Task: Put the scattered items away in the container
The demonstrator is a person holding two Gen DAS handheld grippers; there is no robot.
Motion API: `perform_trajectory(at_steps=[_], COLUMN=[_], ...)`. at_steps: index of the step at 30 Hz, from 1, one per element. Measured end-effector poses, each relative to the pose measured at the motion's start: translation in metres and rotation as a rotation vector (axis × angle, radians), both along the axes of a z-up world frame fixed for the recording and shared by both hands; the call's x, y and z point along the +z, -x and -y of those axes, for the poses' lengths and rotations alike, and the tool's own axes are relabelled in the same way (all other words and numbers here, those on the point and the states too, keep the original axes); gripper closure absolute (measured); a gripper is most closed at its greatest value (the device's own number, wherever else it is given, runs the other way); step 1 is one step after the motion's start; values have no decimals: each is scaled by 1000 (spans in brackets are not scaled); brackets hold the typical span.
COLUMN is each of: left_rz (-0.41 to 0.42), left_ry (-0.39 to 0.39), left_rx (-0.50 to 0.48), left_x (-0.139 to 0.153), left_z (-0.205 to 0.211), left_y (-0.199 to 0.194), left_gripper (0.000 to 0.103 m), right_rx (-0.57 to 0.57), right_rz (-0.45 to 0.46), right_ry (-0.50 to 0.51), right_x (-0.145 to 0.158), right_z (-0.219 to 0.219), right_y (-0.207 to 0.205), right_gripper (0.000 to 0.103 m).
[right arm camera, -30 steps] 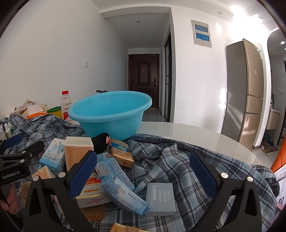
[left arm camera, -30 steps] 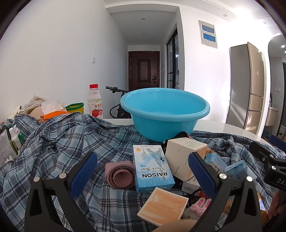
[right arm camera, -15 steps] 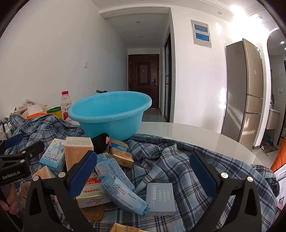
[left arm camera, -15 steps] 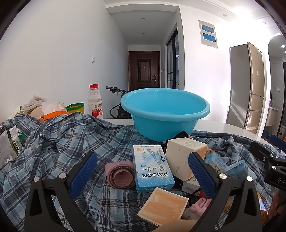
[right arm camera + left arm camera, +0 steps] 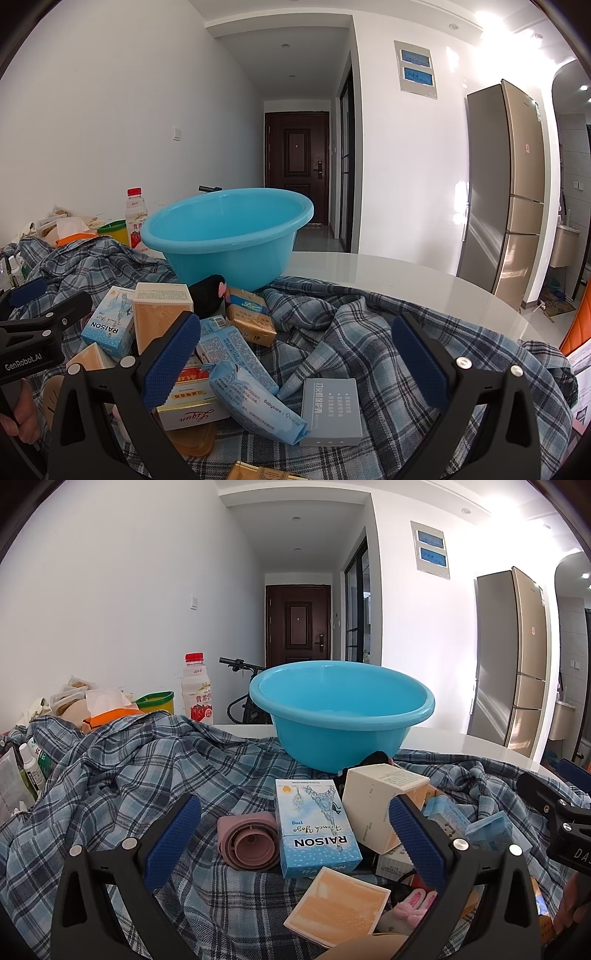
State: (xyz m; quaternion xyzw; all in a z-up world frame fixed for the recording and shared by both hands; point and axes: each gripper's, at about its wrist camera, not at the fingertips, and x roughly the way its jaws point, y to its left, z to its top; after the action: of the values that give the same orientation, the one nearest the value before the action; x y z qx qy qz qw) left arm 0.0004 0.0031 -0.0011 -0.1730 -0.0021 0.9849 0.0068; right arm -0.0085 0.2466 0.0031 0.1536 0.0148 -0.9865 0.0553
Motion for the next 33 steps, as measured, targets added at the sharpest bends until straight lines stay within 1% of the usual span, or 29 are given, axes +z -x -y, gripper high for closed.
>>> perform_trajectory(at_steps=[18,22,25,28,31,33], left_rz=[10,20,52,89,129,178], left_ry=[-6,-3,9,21,-1,-18], left_rx=[2,4,-46,-79,-84,-84], left_x=[-3,-3,0,11,25,36], left_z=[1,1,-2,-6,-3,0], left_y=[0,2,5,7,10,17], left_gripper=[0,0,0,0,0,0], right_rx=[-6,31,47,42,37,33], right_rz=[8,18,30,37,49,62], right_ry=[2,3,-3,-33,-58,-74], right_x=[0,-1,2,11,22,33], right_z=[-2,-1,-2,-4,-7,-8], right_y=[1,2,1,-4,-8,-6], right_gripper=[0,0,0,0,0,0])
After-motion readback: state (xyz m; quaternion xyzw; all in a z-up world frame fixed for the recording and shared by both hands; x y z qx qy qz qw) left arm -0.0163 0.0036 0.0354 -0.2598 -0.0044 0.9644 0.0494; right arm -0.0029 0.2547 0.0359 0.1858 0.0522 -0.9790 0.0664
